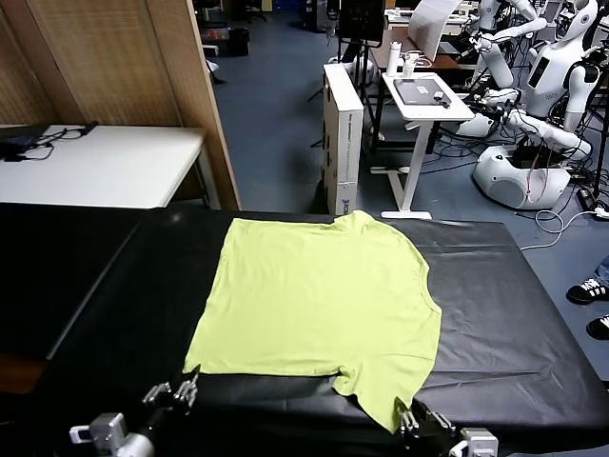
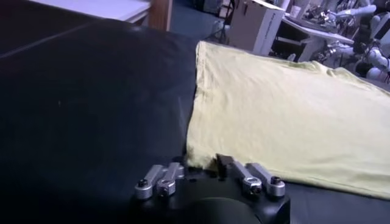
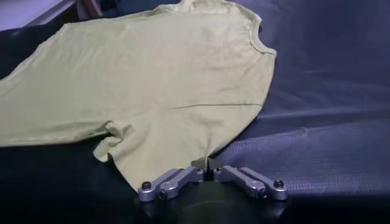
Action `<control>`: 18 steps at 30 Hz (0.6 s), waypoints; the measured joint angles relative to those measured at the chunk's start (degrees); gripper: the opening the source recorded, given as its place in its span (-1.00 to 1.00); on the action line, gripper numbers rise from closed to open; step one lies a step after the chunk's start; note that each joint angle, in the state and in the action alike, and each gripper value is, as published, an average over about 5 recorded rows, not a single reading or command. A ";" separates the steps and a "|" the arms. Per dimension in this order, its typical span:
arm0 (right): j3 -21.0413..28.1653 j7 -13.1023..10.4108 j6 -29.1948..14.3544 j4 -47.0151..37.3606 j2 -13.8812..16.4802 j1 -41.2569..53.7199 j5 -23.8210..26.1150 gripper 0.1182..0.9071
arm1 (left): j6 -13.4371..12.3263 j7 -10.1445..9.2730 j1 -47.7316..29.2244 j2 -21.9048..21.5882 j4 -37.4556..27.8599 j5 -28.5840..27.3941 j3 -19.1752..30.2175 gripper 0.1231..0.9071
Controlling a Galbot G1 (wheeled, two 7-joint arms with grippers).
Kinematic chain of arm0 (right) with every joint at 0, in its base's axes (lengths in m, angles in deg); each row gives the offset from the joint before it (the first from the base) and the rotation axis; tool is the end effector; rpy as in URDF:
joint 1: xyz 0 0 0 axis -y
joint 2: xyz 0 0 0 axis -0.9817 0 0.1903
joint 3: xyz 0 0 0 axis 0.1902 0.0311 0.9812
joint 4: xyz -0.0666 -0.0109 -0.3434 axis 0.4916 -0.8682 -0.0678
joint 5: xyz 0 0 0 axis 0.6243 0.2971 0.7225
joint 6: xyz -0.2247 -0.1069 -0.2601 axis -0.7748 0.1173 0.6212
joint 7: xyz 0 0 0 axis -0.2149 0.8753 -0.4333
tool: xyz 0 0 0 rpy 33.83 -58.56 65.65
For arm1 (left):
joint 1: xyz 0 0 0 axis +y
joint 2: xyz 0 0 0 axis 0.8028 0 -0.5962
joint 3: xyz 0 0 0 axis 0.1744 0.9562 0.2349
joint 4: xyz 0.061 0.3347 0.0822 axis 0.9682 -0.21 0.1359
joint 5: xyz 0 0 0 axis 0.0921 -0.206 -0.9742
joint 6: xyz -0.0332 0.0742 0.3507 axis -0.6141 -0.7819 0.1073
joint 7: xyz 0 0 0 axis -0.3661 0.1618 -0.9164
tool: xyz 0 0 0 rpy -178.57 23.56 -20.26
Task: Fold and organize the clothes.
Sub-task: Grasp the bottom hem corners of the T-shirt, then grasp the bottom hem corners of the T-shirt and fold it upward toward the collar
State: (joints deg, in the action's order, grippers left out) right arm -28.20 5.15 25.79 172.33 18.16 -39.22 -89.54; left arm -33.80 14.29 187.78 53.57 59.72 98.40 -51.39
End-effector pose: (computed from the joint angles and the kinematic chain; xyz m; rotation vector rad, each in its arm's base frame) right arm 0.0930 -0.0207 -0.2289 0.0506 -2.3852 -0.1405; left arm 0.1234 0.0818 -0.2894 -0.0611 -2.5816 0.2593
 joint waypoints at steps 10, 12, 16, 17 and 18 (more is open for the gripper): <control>-1.37 -0.55 0.57 4.09 0.64 -5.03 0.53 -0.95 | -0.13 -0.70 5.53 -0.22 4.84 0.08 -2.06 -0.94; -1.78 -0.06 -0.12 4.44 0.95 -4.88 0.45 -0.95 | -0.21 -0.79 6.82 -0.18 5.96 0.09 -2.56 -0.94; -2.90 1.97 -2.73 4.70 1.79 -3.73 -0.09 -0.95 | -0.48 -1.00 7.83 0.05 7.31 0.09 -2.99 -0.94; -3.23 2.41 -3.38 4.66 2.09 -3.20 -0.39 -0.95 | -0.67 -0.97 7.83 0.18 7.47 0.09 -3.04 -0.94; -3.58 2.77 -3.93 4.51 2.44 -2.55 -0.69 -0.95 | -0.91 -0.90 7.75 0.36 7.57 0.09 -3.07 -0.94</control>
State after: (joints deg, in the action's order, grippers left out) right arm -31.78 7.91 21.86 176.84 20.59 -41.77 -90.23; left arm -34.71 13.38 195.53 53.93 67.29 98.49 -54.45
